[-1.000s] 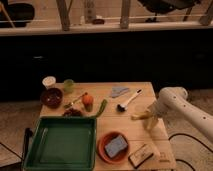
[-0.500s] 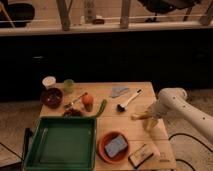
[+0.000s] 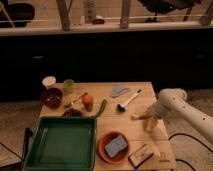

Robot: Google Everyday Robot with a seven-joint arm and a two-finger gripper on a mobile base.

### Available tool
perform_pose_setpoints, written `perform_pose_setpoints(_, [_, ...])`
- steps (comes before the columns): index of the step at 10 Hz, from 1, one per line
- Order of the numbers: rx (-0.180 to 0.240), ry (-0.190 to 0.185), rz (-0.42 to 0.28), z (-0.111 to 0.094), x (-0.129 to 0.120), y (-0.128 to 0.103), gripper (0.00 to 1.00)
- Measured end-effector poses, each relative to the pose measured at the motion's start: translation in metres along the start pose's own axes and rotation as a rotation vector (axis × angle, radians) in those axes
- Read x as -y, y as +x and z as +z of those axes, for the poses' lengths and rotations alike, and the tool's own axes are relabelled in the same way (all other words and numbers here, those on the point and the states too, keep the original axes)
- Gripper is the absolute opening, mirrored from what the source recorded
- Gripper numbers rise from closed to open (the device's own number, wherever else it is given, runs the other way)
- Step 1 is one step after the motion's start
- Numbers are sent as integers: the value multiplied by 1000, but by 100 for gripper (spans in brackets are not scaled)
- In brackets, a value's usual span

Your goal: Place banana in tray

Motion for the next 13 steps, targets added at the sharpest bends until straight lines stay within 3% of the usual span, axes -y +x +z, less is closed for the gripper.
perform_pose_setpoints(13, [6, 0, 12, 3, -8, 3, 80])
